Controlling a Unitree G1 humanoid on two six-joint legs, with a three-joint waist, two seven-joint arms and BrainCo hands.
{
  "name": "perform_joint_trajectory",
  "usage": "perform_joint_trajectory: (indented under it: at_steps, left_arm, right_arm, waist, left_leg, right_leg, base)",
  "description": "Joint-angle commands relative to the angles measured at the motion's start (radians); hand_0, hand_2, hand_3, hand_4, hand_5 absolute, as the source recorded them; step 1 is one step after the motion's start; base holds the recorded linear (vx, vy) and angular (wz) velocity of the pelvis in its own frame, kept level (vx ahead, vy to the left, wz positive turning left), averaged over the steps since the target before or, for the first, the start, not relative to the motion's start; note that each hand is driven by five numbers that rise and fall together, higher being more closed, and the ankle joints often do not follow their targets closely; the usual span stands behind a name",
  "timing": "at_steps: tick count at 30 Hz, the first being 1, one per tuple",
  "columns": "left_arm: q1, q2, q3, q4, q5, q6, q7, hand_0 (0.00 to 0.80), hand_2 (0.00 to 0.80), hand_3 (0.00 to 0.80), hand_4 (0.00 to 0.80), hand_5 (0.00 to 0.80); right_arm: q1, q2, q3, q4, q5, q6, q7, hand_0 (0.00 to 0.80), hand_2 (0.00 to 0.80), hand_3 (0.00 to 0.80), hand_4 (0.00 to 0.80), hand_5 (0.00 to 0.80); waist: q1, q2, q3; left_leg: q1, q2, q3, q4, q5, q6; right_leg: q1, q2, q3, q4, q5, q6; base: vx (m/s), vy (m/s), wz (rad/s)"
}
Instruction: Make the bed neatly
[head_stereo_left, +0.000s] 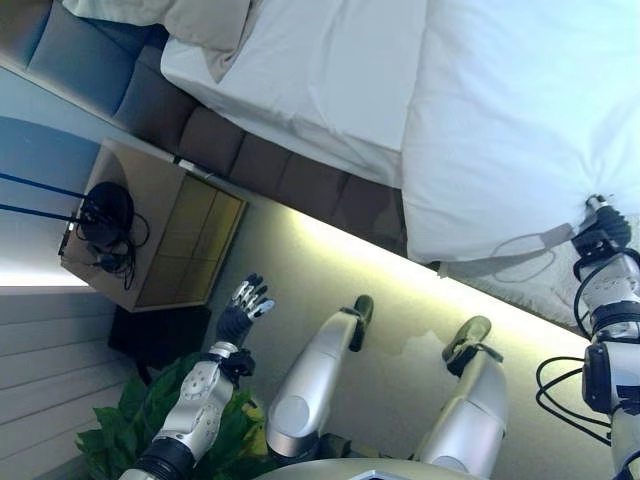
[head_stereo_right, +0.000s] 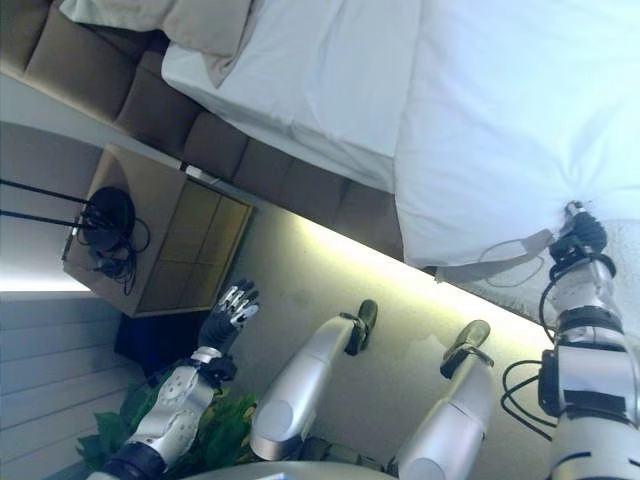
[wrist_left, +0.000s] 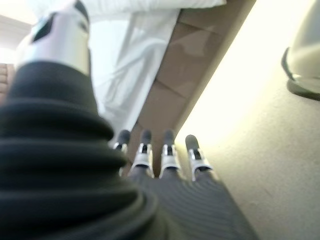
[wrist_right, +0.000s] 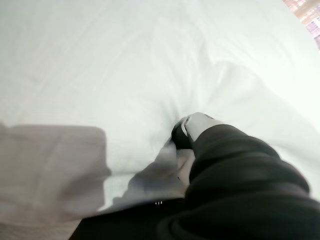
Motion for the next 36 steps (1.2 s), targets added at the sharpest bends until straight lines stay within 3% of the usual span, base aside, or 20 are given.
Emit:
perform_joint_trajectory:
  at_steps: [1,9,10,15,22,23,27,36]
  left_arm:
    - [0.027,0.029,0.008,-0.049,-0.022,-0.036,0.02,0.0,0.0,0.0,0.0,0.0]
    - [0.058,0.018,0.043,-0.064,-0.008,0.015,0.005,0.0,0.0,0.0,0.0,0.0]
    - [0.064,0.013,0.042,-0.06,-0.012,0.023,-0.001,0.0,0.0,0.0,0.0,0.0]
    - [0.075,-0.012,0.032,-0.043,-0.02,0.048,-0.018,0.0,0.0,0.0,0.0,0.0]
    - [0.07,-0.037,0.007,-0.019,-0.017,0.087,-0.046,0.0,0.0,0.0,0.0,0.0]
    - [0.073,-0.039,0.004,-0.014,-0.015,0.091,-0.05,0.0,0.0,0.0,0.0,0.0]
    - [0.082,-0.045,0.001,-0.014,-0.014,0.103,-0.058,0.0,0.0,0.0,0.0,0.0]
    - [0.094,-0.048,0.028,-0.029,-0.009,0.144,-0.071,0.0,0.0,0.0,0.0,0.0]
  right_arm:
    - [0.017,0.047,0.1,-0.114,-0.1,-0.025,0.085,0.8,0.8,0.8,0.8,0.8]
    - [0.072,0.216,0.224,-0.336,-0.244,-0.044,-0.006,0.8,0.8,0.8,0.8,0.8]
    - [0.076,0.24,0.249,-0.377,-0.269,-0.037,-0.041,0.8,0.8,0.8,0.8,0.8]
    - [0.069,0.3,0.32,-0.438,-0.33,0.006,-0.101,0.8,0.8,0.8,0.8,0.8]
    - [0.01,0.361,0.473,-0.471,-0.483,0.116,-0.066,0.8,0.8,0.8,0.8,0.8]
    - [0.004,0.368,0.493,-0.472,-0.491,0.134,-0.054,0.8,0.8,0.8,0.8,0.8]
    - [-0.015,0.395,0.545,-0.477,-0.476,0.186,-0.049,0.8,0.8,0.8,0.8,0.8]
    - [-0.061,0.455,0.597,-0.449,-0.494,0.222,-0.038,0.8,0.8,0.8,0.8,0.8]
  waist:
    - [0.024,0.013,-0.034]
    - [0.052,0.005,-0.095]
    - [0.056,0.007,-0.104]
    - [0.074,0.013,-0.126]
    - [0.117,0.029,-0.138]
    - [0.123,0.03,-0.139]
    - [0.146,0.038,-0.136]
    - [0.188,0.041,-0.138]
  left_leg:
    - [0.022,0.035,-0.027,-0.131,0.131,-0.053]
    - [0.125,0.015,-0.043,-0.18,0.109,-0.061]
    - [0.127,0.009,-0.041,-0.191,0.138,-0.056]
    - [0.162,-0.008,-0.051,-0.201,0.139,-0.05]
    - [0.187,-0.03,-0.063,-0.223,0.163,-0.051]
    - [0.197,-0.031,-0.067,-0.216,0.138,-0.056]
    - [0.195,-0.042,-0.078,-0.222,0.156,-0.057]
    - [0.197,-0.059,-0.09,-0.219,0.173,-0.054]
  right_leg:
    - [0.04,-0.036,0.008,0.037,0.039,0.07]
    - [0.15,-0.057,0.002,-0.01,0.032,0.073]
    - [0.156,-0.064,-0.004,-0.025,0.06,0.056]
    - [0.198,-0.078,-0.001,-0.029,0.063,0.048]
    - [0.25,-0.105,-0.029,-0.048,0.073,0.05]
    - [0.257,-0.104,-0.021,-0.032,0.046,0.064]
    - [0.27,-0.105,-0.029,-0.036,0.049,0.069]
    - [0.312,-0.122,-0.064,-0.047,0.06,0.075]
  base:
    - [0.058,0.063,0.19]
    - [0.089,0.085,0.2]
    - [-0.013,0.168,0.19]
    - [0.043,0.148,0.17]
    - [0.027,0.118,0.22]
    - [0.06,0.078,0.19]
    - [0.002,0.061,0.36]
    - [0.017,0.034,0.09]
